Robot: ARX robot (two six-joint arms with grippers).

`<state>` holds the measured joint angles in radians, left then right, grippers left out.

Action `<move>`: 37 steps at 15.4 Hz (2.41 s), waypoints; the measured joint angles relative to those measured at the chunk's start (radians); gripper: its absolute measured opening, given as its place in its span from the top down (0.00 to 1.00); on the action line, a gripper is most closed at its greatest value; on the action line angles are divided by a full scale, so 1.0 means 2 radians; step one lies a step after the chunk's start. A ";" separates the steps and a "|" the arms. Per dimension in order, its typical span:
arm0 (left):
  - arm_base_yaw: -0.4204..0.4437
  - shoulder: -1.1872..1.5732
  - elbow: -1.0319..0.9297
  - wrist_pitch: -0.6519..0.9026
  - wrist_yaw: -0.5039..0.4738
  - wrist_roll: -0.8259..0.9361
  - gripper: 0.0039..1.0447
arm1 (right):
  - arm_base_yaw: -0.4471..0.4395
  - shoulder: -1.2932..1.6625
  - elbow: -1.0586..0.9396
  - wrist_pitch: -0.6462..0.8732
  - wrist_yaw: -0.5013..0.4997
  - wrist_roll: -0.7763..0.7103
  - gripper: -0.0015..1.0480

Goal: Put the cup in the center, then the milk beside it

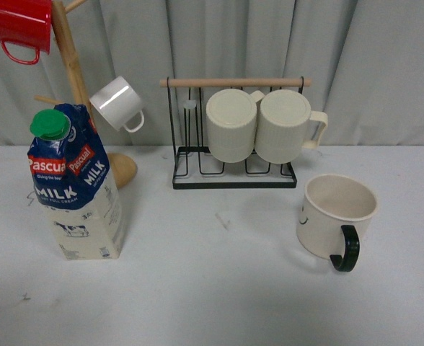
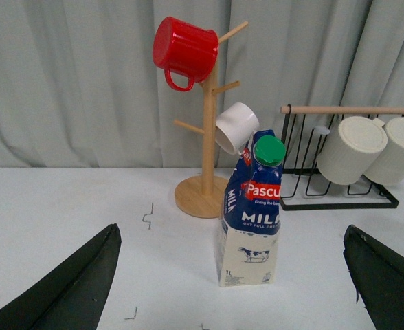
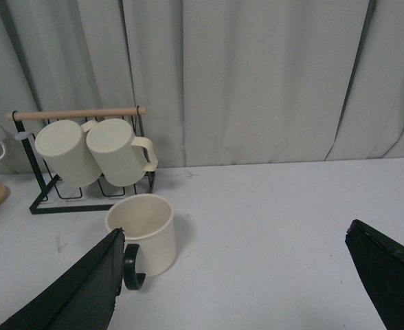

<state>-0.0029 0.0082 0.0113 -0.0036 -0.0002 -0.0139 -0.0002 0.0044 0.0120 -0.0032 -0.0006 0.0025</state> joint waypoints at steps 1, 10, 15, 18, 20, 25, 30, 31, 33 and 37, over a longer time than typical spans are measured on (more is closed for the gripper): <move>0.000 0.000 0.000 0.000 0.000 0.000 0.06 | 0.000 0.000 0.000 0.000 0.000 0.000 0.06; 0.000 0.000 0.000 0.000 0.000 0.000 0.06 | 0.000 0.000 0.000 0.000 0.000 0.000 0.06; 0.000 0.000 0.000 0.000 0.000 0.000 0.06 | 0.000 0.000 0.000 0.000 0.000 0.000 0.06; 0.000 0.000 0.000 0.000 0.000 0.000 0.06 | -0.011 0.008 0.004 -0.016 -0.031 -0.003 0.06; 0.000 0.000 0.000 0.000 -0.001 0.000 0.06 | -0.094 0.194 0.037 0.094 -0.212 -0.014 0.06; 0.000 0.000 0.000 0.000 0.000 0.000 0.06 | -0.040 0.670 0.226 0.337 -0.073 0.018 0.06; 0.000 0.000 0.000 0.000 0.000 0.000 0.06 | 0.049 0.868 0.375 0.176 0.017 0.089 0.06; 0.000 0.000 0.000 0.000 0.000 0.000 0.06 | 0.057 0.888 0.393 0.155 0.022 0.099 0.06; 0.000 0.000 0.000 0.000 0.000 0.000 0.06 | 0.060 0.927 0.434 0.112 0.034 0.119 0.06; 0.000 0.000 0.000 0.000 0.000 0.000 0.06 | 0.064 0.970 0.494 0.076 0.047 0.140 0.06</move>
<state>-0.0029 0.0082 0.0113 -0.0036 -0.0002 -0.0139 0.1280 1.9446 1.0008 0.1482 0.0933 0.2832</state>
